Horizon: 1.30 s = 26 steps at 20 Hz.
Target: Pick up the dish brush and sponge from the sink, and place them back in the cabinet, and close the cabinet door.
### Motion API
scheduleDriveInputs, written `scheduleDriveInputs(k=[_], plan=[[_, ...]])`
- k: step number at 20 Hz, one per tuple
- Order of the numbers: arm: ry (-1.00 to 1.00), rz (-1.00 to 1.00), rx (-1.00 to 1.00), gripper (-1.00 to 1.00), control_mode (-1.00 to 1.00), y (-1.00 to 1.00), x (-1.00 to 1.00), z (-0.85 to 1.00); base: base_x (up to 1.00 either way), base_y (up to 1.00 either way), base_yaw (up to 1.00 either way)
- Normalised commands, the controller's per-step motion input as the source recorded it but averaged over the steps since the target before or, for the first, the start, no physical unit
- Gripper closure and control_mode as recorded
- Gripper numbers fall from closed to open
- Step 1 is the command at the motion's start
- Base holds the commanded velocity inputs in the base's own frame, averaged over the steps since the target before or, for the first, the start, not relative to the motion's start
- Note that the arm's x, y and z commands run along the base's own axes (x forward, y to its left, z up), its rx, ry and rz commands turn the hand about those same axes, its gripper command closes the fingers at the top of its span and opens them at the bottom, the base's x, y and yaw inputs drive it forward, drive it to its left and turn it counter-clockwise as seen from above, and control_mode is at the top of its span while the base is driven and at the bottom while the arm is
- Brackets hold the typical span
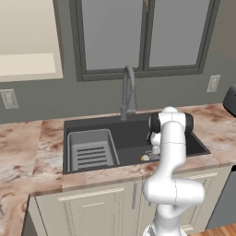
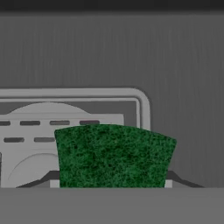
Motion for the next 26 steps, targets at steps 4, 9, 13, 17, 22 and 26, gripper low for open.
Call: scheduleDriveInputs(k=[4,9,13,17,22,26], plan=[[0.00,0.00,0.00,1.00,-1.00,-0.01,0.00,0.00,0.00,0.00,0.00],[-0.01,0.00,0.00,1.00,-1.00,-0.05,0.00,0.09,0.00,0.00,0.00],[-0.05,0.00,-0.01,1.00,-1.00,0.00,0.00,0.29,0.00,0.00,0.00],[-0.09,0.00,-0.01,1.00,-1.00,0.00,0.00,0.50,0.00,0.00,0.00],[-0.12,0.00,-0.04,1.00,-1.00,0.00,0.00,0.50,0.00,0.00,0.00],[-0.10,0.00,-0.03,1.00,-1.00,0.00,-0.11,0.56,0.00,0.00,0.00]])
